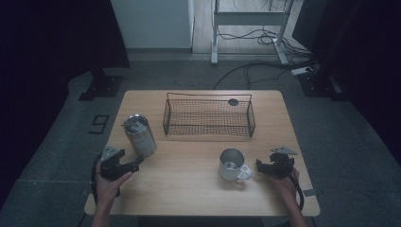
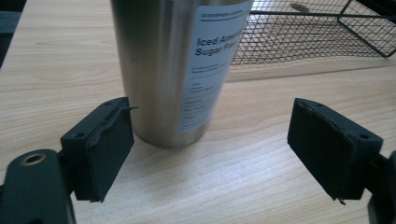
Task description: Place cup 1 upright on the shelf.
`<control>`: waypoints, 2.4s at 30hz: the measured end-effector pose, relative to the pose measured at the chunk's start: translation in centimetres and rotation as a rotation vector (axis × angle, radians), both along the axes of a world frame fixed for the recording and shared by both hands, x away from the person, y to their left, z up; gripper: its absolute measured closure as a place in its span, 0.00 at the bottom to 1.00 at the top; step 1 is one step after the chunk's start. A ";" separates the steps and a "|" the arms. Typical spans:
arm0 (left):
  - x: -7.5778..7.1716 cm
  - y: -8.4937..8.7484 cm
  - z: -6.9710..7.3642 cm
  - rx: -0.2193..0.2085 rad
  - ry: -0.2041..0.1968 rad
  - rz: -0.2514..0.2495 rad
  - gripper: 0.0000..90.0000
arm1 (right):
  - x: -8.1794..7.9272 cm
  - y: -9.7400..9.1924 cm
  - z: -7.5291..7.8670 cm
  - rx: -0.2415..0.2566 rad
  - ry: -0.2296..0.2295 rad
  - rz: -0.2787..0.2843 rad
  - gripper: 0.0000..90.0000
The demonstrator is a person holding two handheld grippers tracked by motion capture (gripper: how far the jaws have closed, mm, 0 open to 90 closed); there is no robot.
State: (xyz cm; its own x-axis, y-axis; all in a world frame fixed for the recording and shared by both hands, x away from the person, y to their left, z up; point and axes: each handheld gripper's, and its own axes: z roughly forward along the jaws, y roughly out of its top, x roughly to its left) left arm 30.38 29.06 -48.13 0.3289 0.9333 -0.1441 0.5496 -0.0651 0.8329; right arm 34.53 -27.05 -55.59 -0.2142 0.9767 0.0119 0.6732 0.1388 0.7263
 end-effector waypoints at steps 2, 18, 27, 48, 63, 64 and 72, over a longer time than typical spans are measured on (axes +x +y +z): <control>0.1 0.1 0.0 -0.001 -0.002 0.004 0.16 | 0.0 0.0 0.0 0.000 0.000 0.000 0.06; 2.1 1.1 0.2 0.004 -0.010 0.065 0.10 | 0.0 -0.1 0.0 0.002 -0.005 -0.014 0.08; 3.7 -0.5 0.1 0.036 -0.012 0.053 0.09 | -0.1 -0.1 0.0 0.002 -0.007 -0.017 0.09; 5.6 -1.8 0.1 0.071 -0.022 0.069 0.09 | -0.1 -0.1 0.0 0.001 -0.008 -0.020 0.10; 6.9 -1.8 -0.6 0.086 -0.052 0.051 0.06 | -0.1 -0.1 0.0 0.001 -0.008 -0.020 0.10; 6.9 -1.8 -0.6 0.086 -0.052 0.051 0.05 | -0.1 -0.1 0.0 0.001 -0.008 -0.020 0.10; 7.6 -2.1 -1.0 0.115 -0.076 0.051 0.03 | -0.1 -0.1 0.0 0.001 -0.008 -0.020 0.10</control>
State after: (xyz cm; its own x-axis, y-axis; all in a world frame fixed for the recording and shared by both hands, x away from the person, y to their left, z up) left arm 37.96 26.94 -49.18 0.2865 0.9580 -0.0120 0.4904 -0.1358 0.8609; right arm 34.47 -27.15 -55.55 -0.1946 0.9808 0.0115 0.6700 0.1244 0.7319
